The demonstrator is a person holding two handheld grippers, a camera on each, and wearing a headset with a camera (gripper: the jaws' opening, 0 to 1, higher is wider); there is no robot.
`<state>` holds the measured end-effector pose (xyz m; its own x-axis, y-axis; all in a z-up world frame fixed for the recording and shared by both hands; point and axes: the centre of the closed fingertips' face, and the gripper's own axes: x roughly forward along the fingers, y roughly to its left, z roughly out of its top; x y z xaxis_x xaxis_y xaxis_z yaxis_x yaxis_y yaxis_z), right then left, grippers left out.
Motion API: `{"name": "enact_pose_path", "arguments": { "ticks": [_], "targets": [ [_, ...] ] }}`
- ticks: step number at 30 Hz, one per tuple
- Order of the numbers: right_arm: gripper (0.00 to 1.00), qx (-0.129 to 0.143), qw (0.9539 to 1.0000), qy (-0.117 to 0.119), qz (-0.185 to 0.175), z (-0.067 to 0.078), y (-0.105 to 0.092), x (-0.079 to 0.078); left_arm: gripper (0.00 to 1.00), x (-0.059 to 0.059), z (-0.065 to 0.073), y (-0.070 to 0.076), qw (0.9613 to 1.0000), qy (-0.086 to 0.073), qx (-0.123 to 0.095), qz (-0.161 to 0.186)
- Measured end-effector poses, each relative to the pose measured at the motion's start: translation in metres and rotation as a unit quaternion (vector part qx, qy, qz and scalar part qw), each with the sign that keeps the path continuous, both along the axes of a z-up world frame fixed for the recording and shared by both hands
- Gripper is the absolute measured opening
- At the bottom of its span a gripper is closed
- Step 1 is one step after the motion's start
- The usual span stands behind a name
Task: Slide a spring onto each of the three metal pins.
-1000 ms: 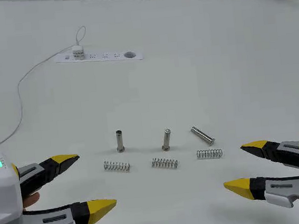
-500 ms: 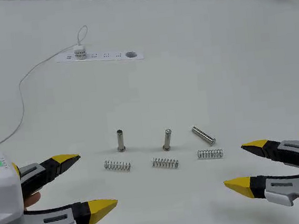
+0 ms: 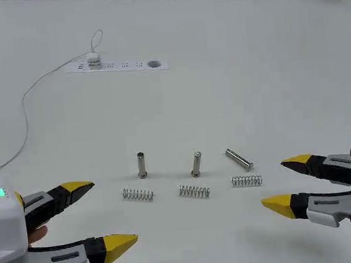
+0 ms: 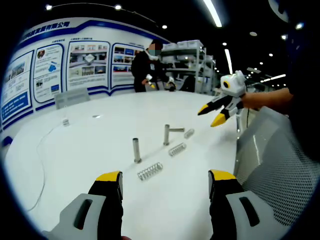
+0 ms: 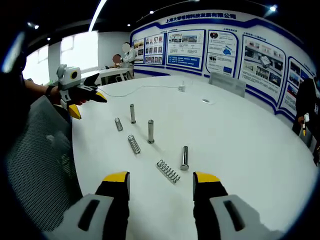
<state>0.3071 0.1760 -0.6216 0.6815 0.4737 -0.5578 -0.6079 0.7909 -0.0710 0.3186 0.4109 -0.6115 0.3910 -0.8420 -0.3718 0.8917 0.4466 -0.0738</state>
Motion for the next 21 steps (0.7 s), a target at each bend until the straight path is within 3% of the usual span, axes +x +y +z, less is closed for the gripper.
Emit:
{"name": "enact_pose_path", "arguments": {
  "ticks": [10, 21],
  "targets": [
    [0.46, -0.012, 0.9999, -0.002, -0.001, 0.012, 0.008, 0.023, 0.72, 0.000, 0.000, 0.001, 1.0000, 0.001, 0.001, 0.001],
    [0.38, -0.028, 0.9995, 0.014, -0.002, 0.006, 0.006, 0.051, 0.72, 0.000, -0.001, 0.001, 1.0000, 0.002, 0.003, 0.003]
  ]
}}
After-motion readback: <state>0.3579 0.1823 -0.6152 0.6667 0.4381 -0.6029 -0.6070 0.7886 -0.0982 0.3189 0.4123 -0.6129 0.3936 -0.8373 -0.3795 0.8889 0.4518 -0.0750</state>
